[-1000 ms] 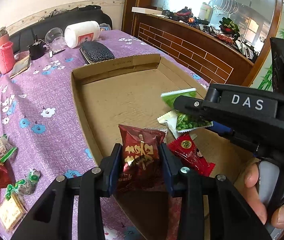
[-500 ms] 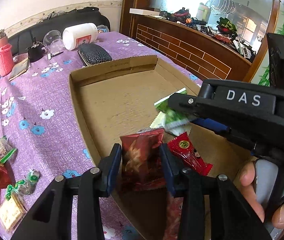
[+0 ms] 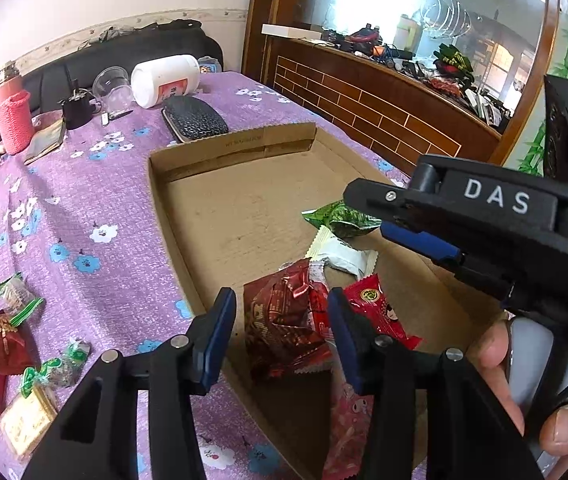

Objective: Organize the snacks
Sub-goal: 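Lower both packets into the tray and open both tools, then grasp the yellow biscuit packet with the left tool while the right tool returns to the pile, then lift the biscuit packet with the left tool while the right tool grasps a green round candy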

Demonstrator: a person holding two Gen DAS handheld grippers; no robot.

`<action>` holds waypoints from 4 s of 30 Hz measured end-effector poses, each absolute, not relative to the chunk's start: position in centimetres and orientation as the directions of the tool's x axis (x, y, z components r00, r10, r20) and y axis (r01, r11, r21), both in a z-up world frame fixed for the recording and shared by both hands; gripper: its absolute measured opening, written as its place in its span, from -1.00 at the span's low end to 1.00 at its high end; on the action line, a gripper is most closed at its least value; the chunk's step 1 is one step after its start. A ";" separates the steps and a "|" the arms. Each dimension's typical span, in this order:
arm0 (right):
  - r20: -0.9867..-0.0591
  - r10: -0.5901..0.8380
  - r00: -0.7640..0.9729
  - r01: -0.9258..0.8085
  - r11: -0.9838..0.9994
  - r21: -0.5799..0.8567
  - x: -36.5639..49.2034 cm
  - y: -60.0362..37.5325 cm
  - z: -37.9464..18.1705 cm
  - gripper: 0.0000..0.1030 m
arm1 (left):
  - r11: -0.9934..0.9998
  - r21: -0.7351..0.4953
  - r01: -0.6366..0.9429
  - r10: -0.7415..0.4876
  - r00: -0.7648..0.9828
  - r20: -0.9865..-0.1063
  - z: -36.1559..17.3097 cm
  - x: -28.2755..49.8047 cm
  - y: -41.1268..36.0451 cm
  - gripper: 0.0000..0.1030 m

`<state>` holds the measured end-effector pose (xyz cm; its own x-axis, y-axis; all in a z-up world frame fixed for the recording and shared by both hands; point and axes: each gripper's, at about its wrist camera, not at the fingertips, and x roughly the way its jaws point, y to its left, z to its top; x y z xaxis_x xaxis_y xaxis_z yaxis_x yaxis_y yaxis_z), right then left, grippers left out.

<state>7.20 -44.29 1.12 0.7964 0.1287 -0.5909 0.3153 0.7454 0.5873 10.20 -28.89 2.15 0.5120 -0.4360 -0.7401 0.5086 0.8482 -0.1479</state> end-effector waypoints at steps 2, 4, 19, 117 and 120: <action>-0.579 0.128 0.805 0.302 0.752 0.586 7.0 -44.1 1.4 -0.15 | 0.851 -0.152 0.503 -0.437 0.515 -0.738 2.6 10.2 -28.6 -0.11; -0.569 0.122 0.813 0.288 0.766 0.574 6.9 -43.6 1.7 -0.14 | 0.854 -0.149 0.498 -0.432 0.519 -0.738 3.0 10.1 -28.4 -0.10; -0.537 0.143 0.832 0.199 0.825 0.529 7.0 -41.3 2.5 -0.14 | 0.873 -0.079 0.482 -0.363 0.531 -0.766 4.3 8.1 -23.6 -0.08; -0.705 0.337 0.624 -0.299 0.937 0.183 11.2 -18.4 -1.6 -0.55 | 0.964 -0.098 0.247 -0.236 0.626 -0.743 3.0 9.1 -5.3 -0.37; -0.703 0.354 0.617 -0.302 0.931 0.203 11.4 -18.5 -1.6 -0.55 | 0.966 -0.103 0.238 -0.233 0.620 -0.749 2.7 9.3 -5.5 -0.37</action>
<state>11.38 -18.50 -1.62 0.6171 0.3538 -0.7029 -0.3023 0.9313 0.2033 9.28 -5.51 2.73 0.6203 -0.2326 -0.7491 0.2383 0.9658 -0.1025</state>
